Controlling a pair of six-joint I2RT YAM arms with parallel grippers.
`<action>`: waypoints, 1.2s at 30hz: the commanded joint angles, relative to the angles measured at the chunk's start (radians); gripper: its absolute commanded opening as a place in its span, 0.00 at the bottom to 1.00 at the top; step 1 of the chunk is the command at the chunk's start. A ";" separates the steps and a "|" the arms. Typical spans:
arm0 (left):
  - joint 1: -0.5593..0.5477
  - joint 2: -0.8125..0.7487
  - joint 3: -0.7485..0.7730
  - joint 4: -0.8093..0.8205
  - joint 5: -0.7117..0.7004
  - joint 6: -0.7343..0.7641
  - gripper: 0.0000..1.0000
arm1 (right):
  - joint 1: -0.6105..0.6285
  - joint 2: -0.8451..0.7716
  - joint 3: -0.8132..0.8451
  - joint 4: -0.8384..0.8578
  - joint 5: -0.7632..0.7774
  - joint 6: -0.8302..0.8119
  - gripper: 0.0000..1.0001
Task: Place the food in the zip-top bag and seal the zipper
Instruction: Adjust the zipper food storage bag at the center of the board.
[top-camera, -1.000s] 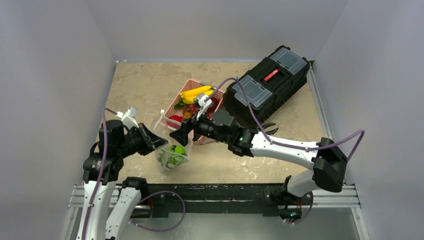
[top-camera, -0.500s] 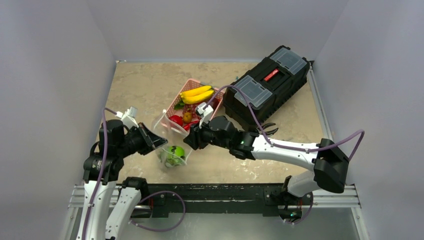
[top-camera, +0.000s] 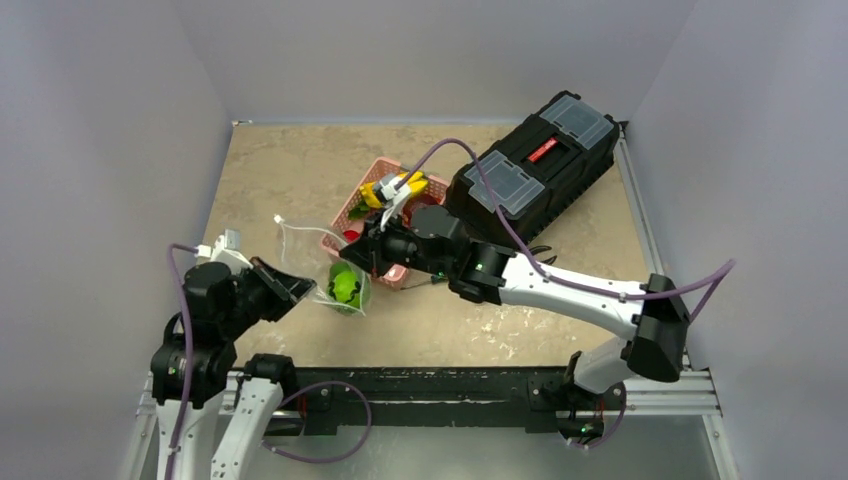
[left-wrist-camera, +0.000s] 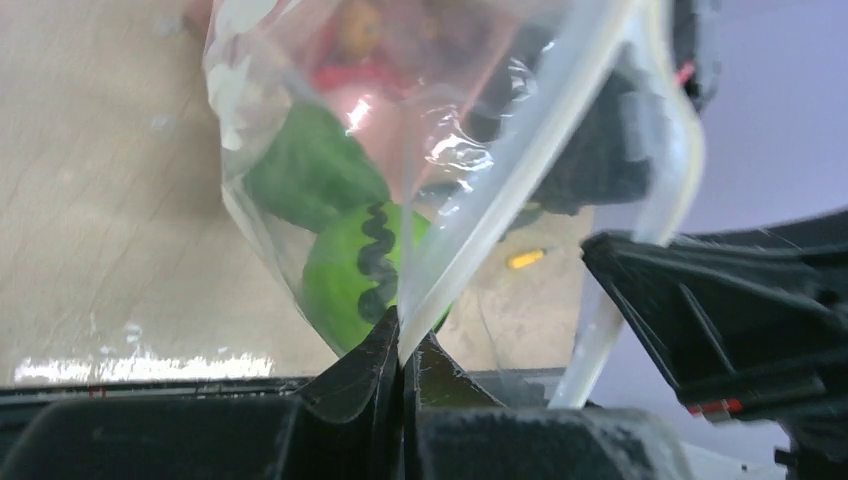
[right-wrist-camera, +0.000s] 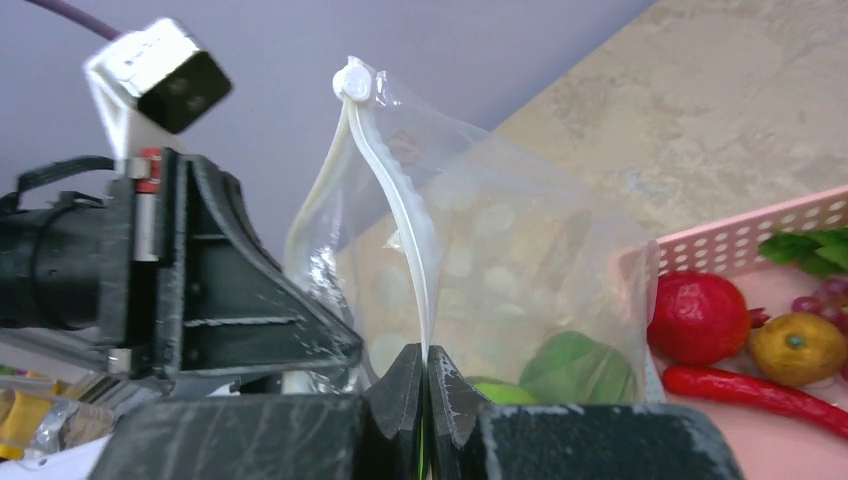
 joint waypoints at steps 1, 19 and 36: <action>-0.001 0.017 -0.181 -0.013 -0.010 -0.146 0.00 | -0.003 0.142 0.023 0.017 -0.089 0.047 0.00; -0.001 -0.032 -0.087 -0.064 -0.044 -0.081 0.00 | 0.000 0.150 0.171 -0.007 -0.084 0.014 0.00; -0.001 -0.016 -0.001 -0.079 -0.113 -0.007 0.00 | 0.002 0.198 0.229 -0.083 -0.079 -0.027 0.12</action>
